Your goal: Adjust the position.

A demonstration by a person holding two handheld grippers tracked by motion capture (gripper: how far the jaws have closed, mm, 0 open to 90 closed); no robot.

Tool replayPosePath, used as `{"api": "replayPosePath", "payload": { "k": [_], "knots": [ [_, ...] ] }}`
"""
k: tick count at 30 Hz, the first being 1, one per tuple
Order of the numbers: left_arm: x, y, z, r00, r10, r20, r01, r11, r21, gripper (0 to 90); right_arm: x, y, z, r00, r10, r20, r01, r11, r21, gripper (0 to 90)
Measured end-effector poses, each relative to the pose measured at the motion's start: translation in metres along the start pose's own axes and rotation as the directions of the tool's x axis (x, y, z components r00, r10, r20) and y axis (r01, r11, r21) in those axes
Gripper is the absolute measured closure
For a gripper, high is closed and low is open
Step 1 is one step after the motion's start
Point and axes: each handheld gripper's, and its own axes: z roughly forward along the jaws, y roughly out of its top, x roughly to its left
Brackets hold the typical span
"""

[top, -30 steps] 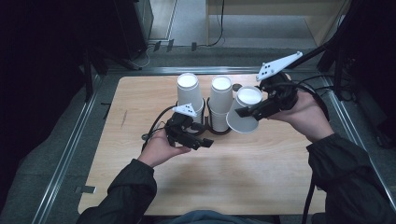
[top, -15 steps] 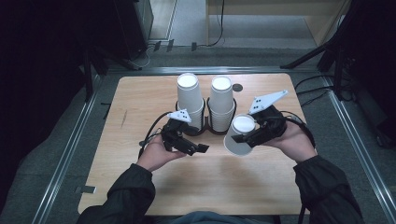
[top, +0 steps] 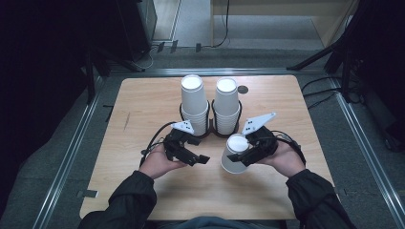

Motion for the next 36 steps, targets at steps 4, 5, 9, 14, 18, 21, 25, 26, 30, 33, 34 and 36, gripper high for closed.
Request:
{"api": "replayPosePath", "payload": {
  "k": [4,5,9,14,18,21,25,26,30,33,34,36],
  "knots": [
    [0.007,-0.002,0.004,0.9996,0.018,0.021,-0.018,0.9998,0.012,14.4,0.001,-0.005,0.009,0.9996,-0.019,0.02,0.019,1.0,-0.023,23.8],
    [0.008,-0.003,0.005,0.9994,0.018,0.031,-0.018,0.9998,0.008,14.4,0.001,-0.006,0.011,0.9996,-0.013,0.024,0.013,0.999,-0.033,23.8],
    [0.007,-0.003,0.007,0.998,0.039,0.051,-0.039,0.9992,-0.004,12.5,-0.004,-0.01,0.02,0.9997,0.023,-0.006,-0.023,0.999,-0.041,24.0],
    [0.007,-0.005,0.015,0.9982,0.045,0.038,-0.047,0.9977,0.049,12.9,-0.008,-0.008,0.033,0.9985,0.037,-0.039,-0.039,0.999,-0.037,24.0],
    [0.007,-0.005,0.018,0.9973,0.05,0.054,-0.052,0.9981,0.033,11.9,-0.006,-0.004,0.041,0.9985,0.025,-0.049,-0.027,0.999,-0.039,24.0],
    [0.005,-0.004,0.022,0.9957,0.051,0.078,-0.053,0.9981,0.031,9.3,-0.002,0.0,0.039,0.9983,0.016,-0.056,-0.02,0.998,-0.068,24.1],
    [-0.002,-0.002,0.029,0.9941,0.068,0.085,-0.072,0.9964,0.046,6.6,0.0,0.005,0.032,0.9979,0.014,-0.063,-0.02,0.995,-0.098,24.1],
    [-0.003,-0.001,0.03,0.9933,0.071,0.091,-0.075,0.9961,0.047,5.6,0.0,0.007,0.03,0.9979,0.013,-0.064,-0.02,0.994,-0.107,24.1],
    [-0.006,0.001,0.034,0.9924,0.071,0.101,-0.077,0.9958,0.051,2.2,0.004,0.014,0.024,0.9972,0.007,-0.074,-0.018,0.99,-0.142,24.1],
    [-0.008,0.002,0.037,0.9916,0.071,0.108,-0.077,0.9959,0.048,2.2,0.007,0.018,0.021,0.9971,0.0,-0.076,-0.012,0.988,-0.157,24.1],
    [-0.01,0.002,0.038,0.9913,0.08,0.105,-0.085,0.9955,0.043,2.2,0.008,0.019,0.021,0.997,0.0,-0.078,-0.013,0.986,-0.164,24.2],
    [-0.011,0.003,0.038,0.9907,0.088,0.104,-0.091,0.9955,0.027,2.0,0.01,0.021,0.019,0.9961,0.004,-0.088,-0.02,0.984,-0.179,24.2]
  ]
}}
